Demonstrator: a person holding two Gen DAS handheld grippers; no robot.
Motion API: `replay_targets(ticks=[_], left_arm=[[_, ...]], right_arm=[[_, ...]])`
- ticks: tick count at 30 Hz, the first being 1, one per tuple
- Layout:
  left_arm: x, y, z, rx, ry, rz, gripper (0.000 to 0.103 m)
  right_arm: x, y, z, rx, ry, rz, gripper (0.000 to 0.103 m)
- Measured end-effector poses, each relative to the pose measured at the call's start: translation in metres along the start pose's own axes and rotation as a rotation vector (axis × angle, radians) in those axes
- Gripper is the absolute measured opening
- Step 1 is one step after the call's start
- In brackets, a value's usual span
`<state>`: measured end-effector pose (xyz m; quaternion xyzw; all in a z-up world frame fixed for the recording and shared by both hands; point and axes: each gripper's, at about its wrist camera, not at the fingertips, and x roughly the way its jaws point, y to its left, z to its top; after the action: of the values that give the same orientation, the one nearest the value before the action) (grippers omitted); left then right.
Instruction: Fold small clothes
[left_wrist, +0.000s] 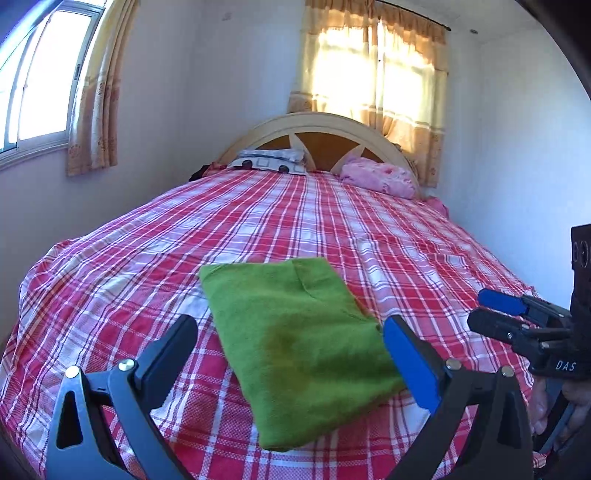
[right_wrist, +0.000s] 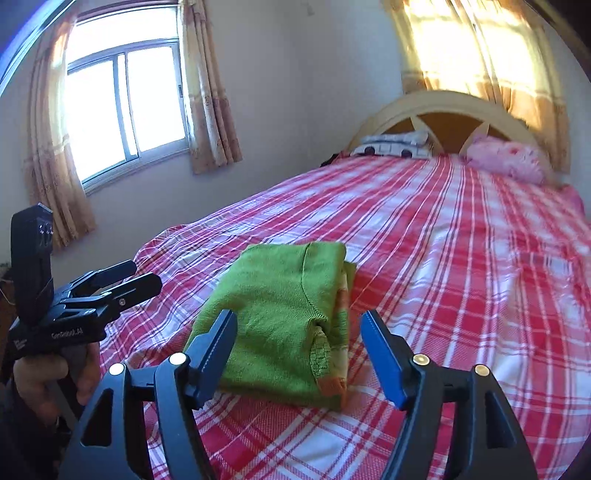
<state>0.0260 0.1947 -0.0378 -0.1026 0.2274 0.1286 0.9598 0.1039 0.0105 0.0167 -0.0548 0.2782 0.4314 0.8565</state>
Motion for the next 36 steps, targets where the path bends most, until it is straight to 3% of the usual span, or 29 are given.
replay_targets(ticks=[9, 36], left_arm=[[-0.005, -0.001, 0.0, -0.008, -0.008, 0.0, 0.103], [-0.012, -0.011, 0.0, -0.006, -0.016, -0.002, 0.103]], right_arm=[[-0.015, 0.008, 0.0, -0.015, -0.047, -0.022, 0.07], [-0.027, 0.01, -0.002, 0.009, -0.084, -0.034, 0.071]])
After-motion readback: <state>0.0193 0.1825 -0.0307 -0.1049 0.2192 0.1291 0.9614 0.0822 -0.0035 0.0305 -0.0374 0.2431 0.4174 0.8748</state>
